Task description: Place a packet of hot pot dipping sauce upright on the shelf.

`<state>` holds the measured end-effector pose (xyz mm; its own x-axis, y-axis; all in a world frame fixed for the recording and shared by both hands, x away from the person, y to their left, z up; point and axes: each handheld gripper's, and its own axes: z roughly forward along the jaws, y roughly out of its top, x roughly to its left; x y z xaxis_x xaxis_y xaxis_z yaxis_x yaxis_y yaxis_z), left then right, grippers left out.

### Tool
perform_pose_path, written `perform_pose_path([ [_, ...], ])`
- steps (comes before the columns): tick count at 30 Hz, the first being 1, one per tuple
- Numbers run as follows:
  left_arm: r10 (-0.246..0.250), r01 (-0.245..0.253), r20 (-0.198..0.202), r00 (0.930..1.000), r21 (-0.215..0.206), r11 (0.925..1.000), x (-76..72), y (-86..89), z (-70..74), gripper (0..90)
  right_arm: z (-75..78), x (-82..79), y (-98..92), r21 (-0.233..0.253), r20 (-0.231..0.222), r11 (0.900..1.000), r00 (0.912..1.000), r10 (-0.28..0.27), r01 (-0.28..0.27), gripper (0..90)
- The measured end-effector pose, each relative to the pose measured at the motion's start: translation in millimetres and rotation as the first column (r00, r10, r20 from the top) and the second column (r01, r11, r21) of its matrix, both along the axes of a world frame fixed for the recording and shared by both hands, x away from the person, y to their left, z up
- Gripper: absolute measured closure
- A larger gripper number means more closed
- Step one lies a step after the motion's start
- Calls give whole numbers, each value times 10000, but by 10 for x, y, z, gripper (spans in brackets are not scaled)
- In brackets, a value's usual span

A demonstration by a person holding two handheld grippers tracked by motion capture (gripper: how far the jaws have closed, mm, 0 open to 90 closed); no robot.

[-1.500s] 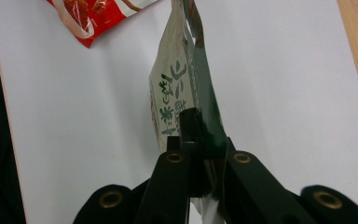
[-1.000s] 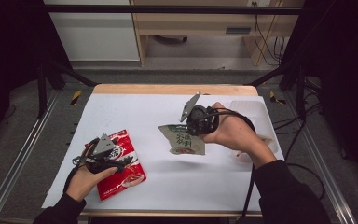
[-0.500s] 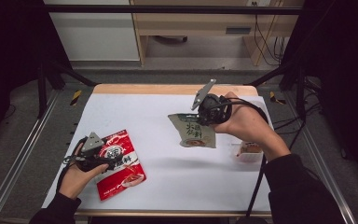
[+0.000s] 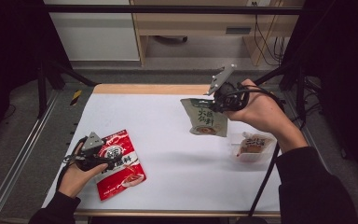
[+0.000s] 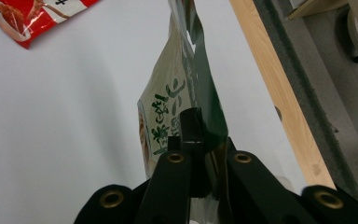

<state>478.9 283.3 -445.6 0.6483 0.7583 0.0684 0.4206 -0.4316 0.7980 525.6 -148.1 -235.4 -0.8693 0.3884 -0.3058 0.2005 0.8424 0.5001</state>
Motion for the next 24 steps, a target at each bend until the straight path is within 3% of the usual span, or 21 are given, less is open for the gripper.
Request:
perform_pose_path([
  [8,-46,45,20,10000,177,9998,1,-7,-8,102,-15,76,-244,235,202,9990,9990,-394,389,900],
  [12,-168,170,-27,9999,455,9988,3,-17,-15,102,-30,93,-452,377,272,9967,9970,-726,716,900],
  [24,-196,204,-168,9997,525,9984,12,-12,-33,101,-116,129,-906,641,286,9892,9906,-1339,1319,900],
])
